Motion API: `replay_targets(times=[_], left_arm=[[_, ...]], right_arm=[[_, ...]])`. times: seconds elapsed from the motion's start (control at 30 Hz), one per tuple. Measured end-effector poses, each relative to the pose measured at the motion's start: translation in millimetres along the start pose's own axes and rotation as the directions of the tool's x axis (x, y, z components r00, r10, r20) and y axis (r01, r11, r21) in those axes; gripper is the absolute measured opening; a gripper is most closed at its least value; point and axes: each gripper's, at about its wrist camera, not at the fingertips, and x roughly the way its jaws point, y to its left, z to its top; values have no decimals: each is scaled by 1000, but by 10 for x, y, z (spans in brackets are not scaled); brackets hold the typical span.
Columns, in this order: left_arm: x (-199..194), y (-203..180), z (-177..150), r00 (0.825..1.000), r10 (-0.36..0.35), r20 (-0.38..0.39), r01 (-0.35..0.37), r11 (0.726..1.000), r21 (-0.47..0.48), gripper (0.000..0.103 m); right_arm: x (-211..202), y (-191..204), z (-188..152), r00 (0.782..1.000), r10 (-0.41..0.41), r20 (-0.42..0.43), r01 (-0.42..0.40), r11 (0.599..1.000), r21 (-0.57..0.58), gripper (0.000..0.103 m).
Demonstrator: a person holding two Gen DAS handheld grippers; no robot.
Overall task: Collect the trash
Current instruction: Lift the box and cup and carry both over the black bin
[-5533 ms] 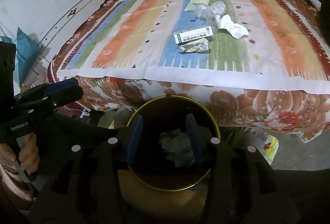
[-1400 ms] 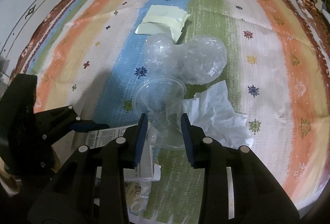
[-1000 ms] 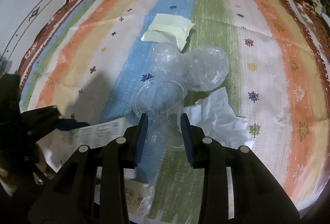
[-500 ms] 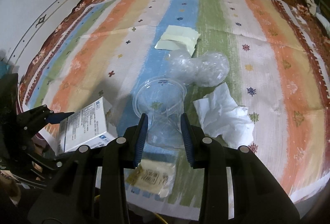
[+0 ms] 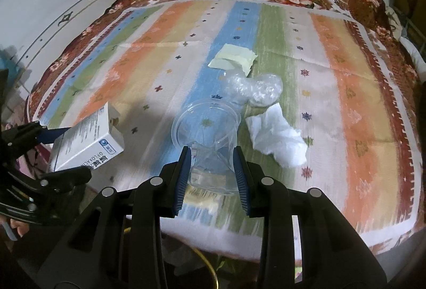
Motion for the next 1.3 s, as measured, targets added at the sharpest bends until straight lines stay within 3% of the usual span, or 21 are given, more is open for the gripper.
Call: replay_targets(times=[0.33, 0.6, 1.3], left_arm=[[-393, -43, -360, 997, -65, 44, 69, 993, -97, 81], [-440, -141, -601, 994, -92, 59, 98, 987, -126, 81], [-531, -270, -1139, 976, -209, 56, 215, 962, -169, 81]], right_arm=[[-518, 106, -337, 998, 38, 56, -39, 999, 8, 31], [-717, 135, -578, 995, 65, 76, -68, 997, 44, 31], [-913, 208, -1239, 988, 149, 39, -153, 981, 119, 31]])
